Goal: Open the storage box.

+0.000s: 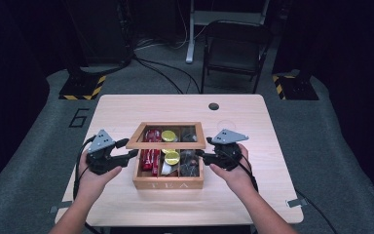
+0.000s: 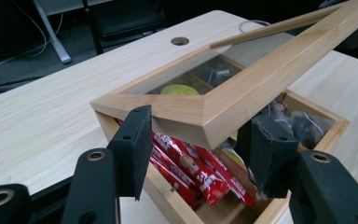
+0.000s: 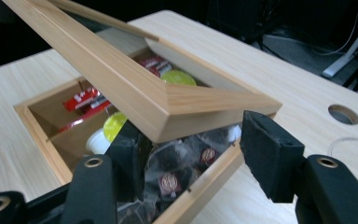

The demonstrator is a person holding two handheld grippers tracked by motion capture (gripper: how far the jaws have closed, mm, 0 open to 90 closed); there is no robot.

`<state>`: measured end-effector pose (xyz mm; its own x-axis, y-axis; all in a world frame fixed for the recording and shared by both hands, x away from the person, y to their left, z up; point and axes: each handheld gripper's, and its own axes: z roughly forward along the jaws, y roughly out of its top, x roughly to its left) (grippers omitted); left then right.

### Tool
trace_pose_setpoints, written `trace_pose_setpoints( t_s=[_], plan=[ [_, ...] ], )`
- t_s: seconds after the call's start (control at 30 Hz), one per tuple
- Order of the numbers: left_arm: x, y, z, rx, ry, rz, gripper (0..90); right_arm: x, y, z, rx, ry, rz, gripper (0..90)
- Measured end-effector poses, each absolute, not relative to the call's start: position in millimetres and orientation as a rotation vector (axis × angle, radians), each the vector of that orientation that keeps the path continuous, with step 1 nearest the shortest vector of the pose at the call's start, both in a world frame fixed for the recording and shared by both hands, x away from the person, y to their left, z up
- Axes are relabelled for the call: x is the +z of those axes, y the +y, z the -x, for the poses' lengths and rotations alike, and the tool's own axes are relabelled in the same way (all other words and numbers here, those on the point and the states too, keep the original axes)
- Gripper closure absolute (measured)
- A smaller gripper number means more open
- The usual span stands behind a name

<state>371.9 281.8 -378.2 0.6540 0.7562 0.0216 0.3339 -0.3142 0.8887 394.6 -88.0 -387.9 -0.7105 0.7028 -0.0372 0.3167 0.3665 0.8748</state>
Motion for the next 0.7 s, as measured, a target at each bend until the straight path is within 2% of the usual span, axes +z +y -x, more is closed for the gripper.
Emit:
trace_pose_setpoints(
  t_s=[0.23, 0.7],
  plan=[
    [-367.5, 279.3, -381.8, 0.573, 0.844, -1.931, 45.9, -376.0, -86.2, -397.2, 1.348, 2.174, -0.872, 45.0],
    [-359.6, 281.3, -401.5, 0.584, 0.857, -1.853, 47.4, -352.1, -83.4, -410.9, 1.342, 2.173, -0.875, 49.3]
  ],
)
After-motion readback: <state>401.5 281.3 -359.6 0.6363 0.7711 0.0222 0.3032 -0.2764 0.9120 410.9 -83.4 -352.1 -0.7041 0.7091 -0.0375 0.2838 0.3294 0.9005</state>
